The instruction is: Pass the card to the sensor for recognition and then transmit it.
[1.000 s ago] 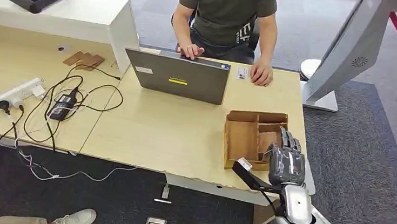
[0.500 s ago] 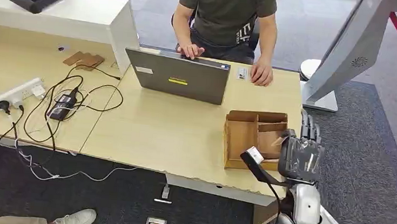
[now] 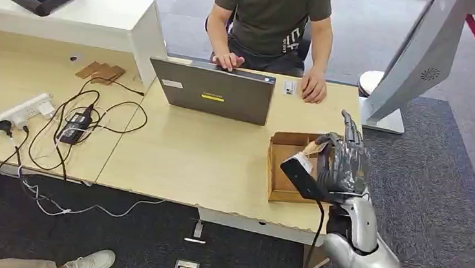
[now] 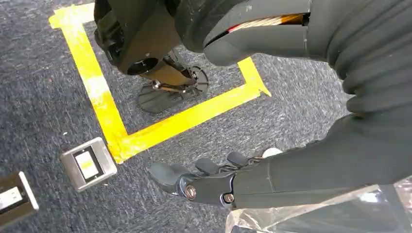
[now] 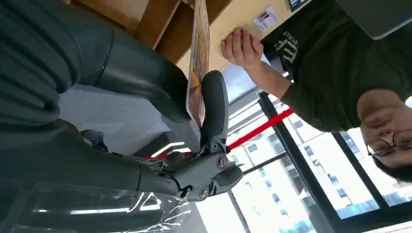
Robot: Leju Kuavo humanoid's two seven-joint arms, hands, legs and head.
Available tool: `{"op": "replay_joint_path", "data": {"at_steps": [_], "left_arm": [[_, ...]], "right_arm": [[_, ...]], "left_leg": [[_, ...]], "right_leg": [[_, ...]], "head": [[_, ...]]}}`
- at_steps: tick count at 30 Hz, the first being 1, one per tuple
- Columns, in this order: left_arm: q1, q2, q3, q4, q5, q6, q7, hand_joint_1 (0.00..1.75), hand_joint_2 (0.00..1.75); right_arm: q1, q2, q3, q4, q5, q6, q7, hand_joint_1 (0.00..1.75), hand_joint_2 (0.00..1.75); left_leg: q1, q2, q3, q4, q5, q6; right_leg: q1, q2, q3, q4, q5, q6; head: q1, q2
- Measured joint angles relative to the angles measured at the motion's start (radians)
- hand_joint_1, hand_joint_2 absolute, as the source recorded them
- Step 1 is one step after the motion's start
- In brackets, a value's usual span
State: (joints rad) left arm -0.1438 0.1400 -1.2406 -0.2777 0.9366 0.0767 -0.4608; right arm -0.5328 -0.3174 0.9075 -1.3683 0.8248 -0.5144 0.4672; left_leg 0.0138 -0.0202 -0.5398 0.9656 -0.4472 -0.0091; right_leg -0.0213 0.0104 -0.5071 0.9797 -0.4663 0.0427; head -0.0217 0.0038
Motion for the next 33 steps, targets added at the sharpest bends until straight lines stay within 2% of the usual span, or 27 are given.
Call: {"op": "replay_joint_path", "data": {"at_steps": [2,8,10,18,25,33], "left_arm": [[-0.004,0.0,-0.003,0.0,-0.014,-0.005,0.003,0.0,1.75],[-0.041,-0.003,-0.024,0.0,-0.066,-0.038,0.048,0.0,1.75],[-0.054,-0.004,-0.034,0.0,-0.075,-0.05,0.057,0.0,1.75],[-0.08,-0.015,-0.055,0.0,-0.092,-0.077,0.066,0.0,1.75],[-0.086,-0.021,-0.065,0.0,-0.094,-0.081,0.063,0.0,1.75],[-0.085,-0.021,-0.067,0.0,-0.097,-0.089,0.059,0.0,1.75]], "right_arm": [[-0.03,0.009,0.008,-0.002,-0.02,0.044,0.017,1.75,1.75],[-0.169,0.037,0.044,0.024,-0.105,0.258,0.129,1.75,1.75],[-0.208,0.044,0.058,0.044,-0.114,0.292,0.167,1.75,1.75],[-0.264,0.058,0.095,0.094,-0.107,0.293,0.221,1.75,1.75],[-0.254,0.058,0.103,0.113,-0.079,0.265,0.229,1.75,1.75],[-0.235,0.058,0.097,0.119,-0.055,0.263,0.23,1.75,1.75]], "left_leg": [[0.0,0.0,0.0,0.0,0.0,0.0],[0.0,0.0,-0.001,0.0,0.0,0.0],[0.0,0.0,-0.001,0.0,0.0,0.0],[0.0,0.0,-0.001,0.0,0.0,0.0],[0.0,0.0,-0.001,0.0,0.0,0.0],[0.0,0.0,-0.001,0.001,0.0,0.0]], "right_leg": [[0.0,0.0,0.0,0.0,0.0,0.0],[0.0,0.0,0.0,0.0,0.001,0.0],[0.0,0.0,0.0,0.0,0.001,0.0],[0.0,0.0,-0.001,0.0,0.0,0.0],[0.0,0.0,-0.001,0.0,0.0,0.0],[0.0,0.0,-0.001,0.0,0.0,0.0]], "head": [[0.0,0.0],[0.0,0.0],[0.0,0.0],[0.0,0.0],[0.0,0.0],[0.0,0.0]]}}
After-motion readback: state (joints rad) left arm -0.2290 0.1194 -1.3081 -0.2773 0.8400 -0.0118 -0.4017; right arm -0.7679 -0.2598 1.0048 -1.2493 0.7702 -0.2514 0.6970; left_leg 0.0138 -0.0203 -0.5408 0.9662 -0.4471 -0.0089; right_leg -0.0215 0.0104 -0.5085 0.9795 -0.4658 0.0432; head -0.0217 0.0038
